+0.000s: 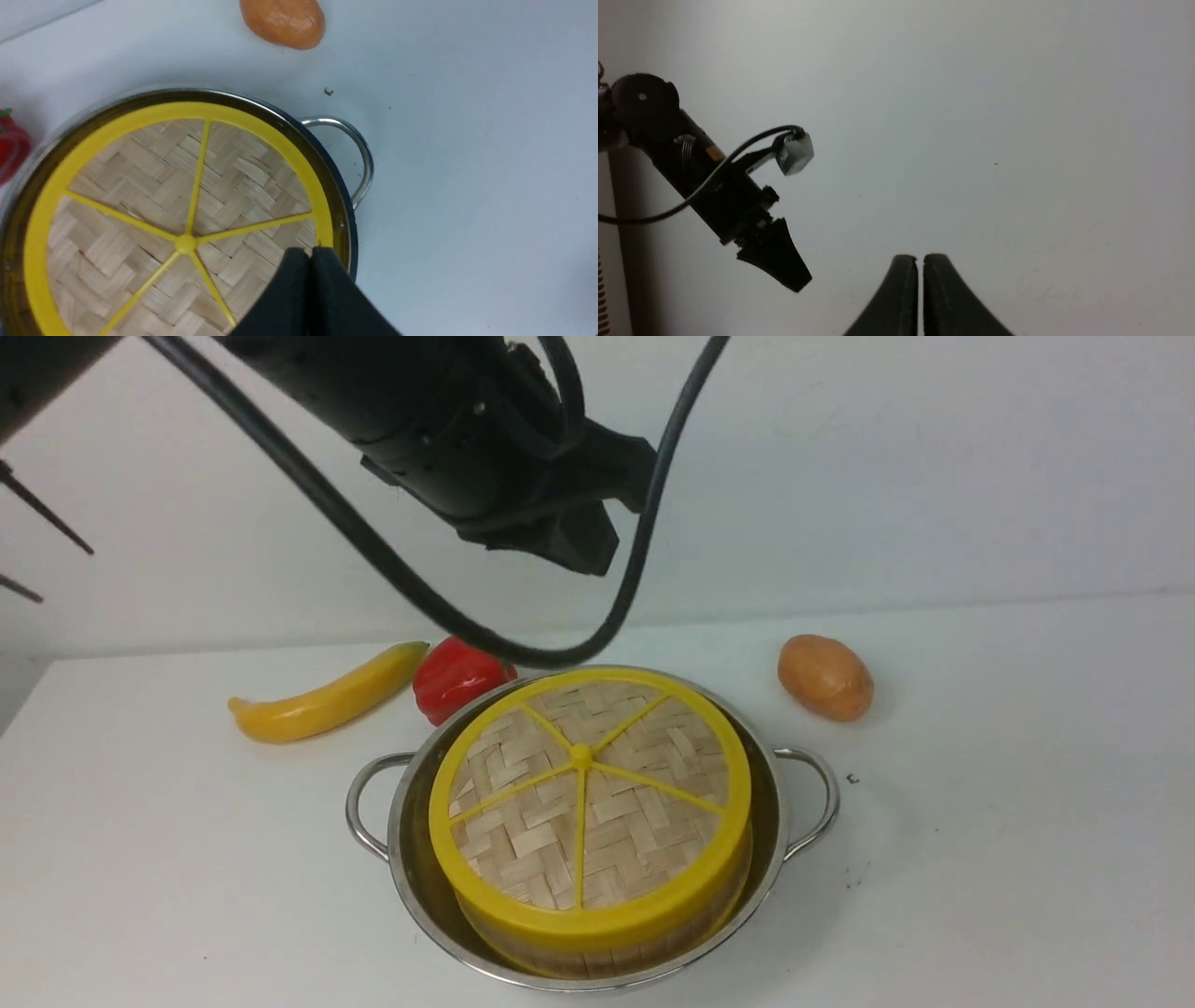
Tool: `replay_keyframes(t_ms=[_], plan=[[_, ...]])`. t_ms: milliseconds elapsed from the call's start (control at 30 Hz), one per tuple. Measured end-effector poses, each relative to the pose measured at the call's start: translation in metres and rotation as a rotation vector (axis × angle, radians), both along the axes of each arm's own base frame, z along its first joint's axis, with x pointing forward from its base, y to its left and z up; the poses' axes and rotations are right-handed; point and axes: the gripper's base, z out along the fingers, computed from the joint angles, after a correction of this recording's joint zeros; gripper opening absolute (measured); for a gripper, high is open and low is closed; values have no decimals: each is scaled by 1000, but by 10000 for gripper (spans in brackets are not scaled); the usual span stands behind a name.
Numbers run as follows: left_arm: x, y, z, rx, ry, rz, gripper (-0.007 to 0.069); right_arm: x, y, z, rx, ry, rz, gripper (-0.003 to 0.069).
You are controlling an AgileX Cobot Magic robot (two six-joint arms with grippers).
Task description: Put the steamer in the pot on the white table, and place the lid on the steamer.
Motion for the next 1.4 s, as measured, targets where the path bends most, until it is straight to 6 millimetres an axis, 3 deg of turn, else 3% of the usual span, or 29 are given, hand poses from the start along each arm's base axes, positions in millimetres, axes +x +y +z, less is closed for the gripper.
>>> replay_keyframes(t_ms=[167, 267, 400, 567, 667, 867, 1000, 1200, 1400], plan=[[30, -25, -53, -33, 136, -27, -64, 0, 0, 0, 1, 1, 1, -8], [37, -34, -70, -54, 179, -73, -64, 0, 0, 0, 1, 1, 1, -8], [29, -31, -61, -60, 152, -103, -64, 0, 0, 0, 1, 0, 0, -8], [-9, -7, -33, -58, 60, -93, -64, 0, 0, 0, 0, 1, 0, -8], [-53, 22, -13, -102, -97, -45, -64, 0, 0, 0, 0, 1, 0, -8], [-120, 66, -12, -186, -330, 44, -64, 0, 0, 0, 0, 1, 0, -8], [-150, 86, -23, -231, -421, 82, -64, 0, 0, 0, 0, 1, 0, -8], [-189, 108, -19, -311, -521, 108, -59, 0, 0, 0, 0, 1, 0, -8], [-212, 118, -12, -353, -542, 104, 63, 0, 0, 0, 0, 1, 0, -8]])
